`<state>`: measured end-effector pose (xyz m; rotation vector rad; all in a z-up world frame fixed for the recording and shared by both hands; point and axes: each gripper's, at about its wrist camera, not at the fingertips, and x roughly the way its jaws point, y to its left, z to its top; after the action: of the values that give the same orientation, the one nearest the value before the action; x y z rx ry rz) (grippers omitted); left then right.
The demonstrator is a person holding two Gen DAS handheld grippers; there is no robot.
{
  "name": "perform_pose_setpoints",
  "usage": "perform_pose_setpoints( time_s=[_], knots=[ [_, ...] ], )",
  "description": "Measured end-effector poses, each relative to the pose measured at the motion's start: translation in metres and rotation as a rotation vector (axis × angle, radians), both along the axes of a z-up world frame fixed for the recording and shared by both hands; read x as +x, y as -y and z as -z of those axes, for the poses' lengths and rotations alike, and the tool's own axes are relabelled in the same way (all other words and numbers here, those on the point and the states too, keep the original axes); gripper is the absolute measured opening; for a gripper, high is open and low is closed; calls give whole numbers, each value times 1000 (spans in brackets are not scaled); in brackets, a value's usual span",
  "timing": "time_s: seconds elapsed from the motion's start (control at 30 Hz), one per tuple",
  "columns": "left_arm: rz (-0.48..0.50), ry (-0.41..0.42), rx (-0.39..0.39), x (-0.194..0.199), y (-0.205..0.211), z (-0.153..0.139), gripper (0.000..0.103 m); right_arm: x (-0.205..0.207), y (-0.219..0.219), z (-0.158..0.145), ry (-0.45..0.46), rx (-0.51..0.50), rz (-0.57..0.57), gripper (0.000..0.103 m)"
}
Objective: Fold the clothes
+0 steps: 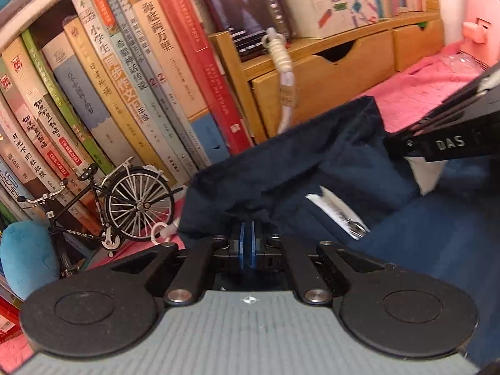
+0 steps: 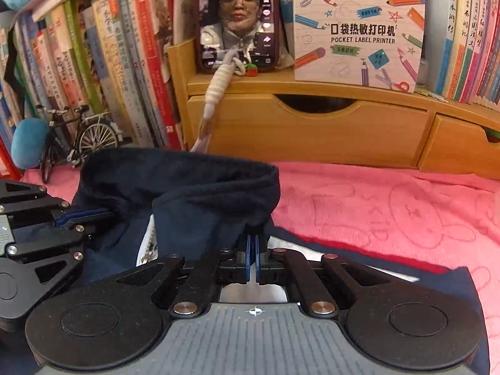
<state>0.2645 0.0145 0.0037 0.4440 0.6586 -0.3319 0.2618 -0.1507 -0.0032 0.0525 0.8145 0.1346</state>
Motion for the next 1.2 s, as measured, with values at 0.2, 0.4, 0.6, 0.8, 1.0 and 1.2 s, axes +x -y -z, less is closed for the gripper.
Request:
perform_pose_setpoints(
  time_s=[0.2,0.4,0.6,0.8,1.0,1.2],
  knots=[
    [-27,67,84,14,7,13,3,19,8,7,44,-19,98,1],
    [-29,69,-161,-21,-30,-24,18,-17,35,-19,110,123,84,18],
    [73,115,-102,-85,-28,-21,35,-62,12,-17,73,2,-168,20],
    [64,99,-39,-98,-21,5,48,-35,-17,-6,48,-67,-110,16],
    [11,172,-56,-148,-36,-16,66,-102,-54,-41,333,-413,-130,57],
    [-140,222,43,-193,-71,-12,76,-192,-110,-38,463,-497,-419,66]
  ],
)
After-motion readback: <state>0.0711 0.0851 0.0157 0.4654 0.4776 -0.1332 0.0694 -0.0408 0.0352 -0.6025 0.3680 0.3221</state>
